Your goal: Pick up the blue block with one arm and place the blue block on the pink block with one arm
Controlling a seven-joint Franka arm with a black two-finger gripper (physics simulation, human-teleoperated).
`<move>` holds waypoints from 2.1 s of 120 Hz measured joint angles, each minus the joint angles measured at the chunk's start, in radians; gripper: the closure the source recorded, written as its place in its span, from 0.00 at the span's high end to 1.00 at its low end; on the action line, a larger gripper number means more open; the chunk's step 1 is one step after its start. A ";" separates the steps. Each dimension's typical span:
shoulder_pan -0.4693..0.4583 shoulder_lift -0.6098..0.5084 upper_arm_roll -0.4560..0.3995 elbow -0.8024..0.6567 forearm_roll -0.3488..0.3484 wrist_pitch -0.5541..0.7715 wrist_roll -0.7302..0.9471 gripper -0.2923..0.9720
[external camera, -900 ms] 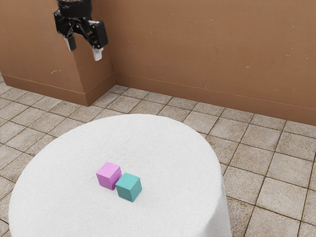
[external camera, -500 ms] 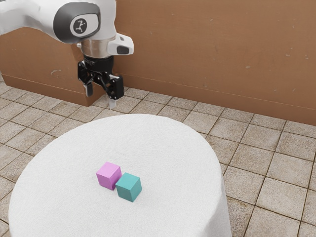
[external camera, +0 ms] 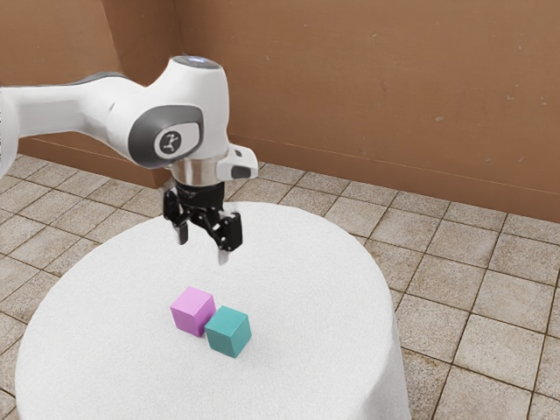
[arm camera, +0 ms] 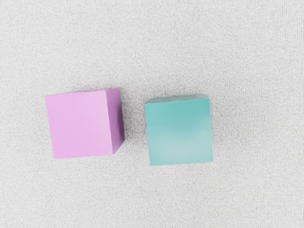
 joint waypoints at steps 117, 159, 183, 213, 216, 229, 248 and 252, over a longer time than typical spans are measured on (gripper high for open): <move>0.003 0.218 0.009 -0.237 -0.045 0.470 -0.145 0.77; 0.003 0.265 0.020 -0.225 -0.005 0.500 -0.178 0.75; 0.002 0.301 0.020 -0.191 0.018 0.505 -0.193 0.67; 0.003 0.320 0.020 -0.178 0.038 0.506 -0.210 0.61; 0.003 0.317 0.020 -0.180 0.039 0.506 -0.211 0.60; 0.003 0.302 0.020 -0.185 0.041 0.504 -0.217 0.58; 0.003 0.294 0.020 -0.195 0.042 0.501 -0.223 0.57; 0.003 0.292 0.020 -0.195 0.042 0.500 -0.224 0.56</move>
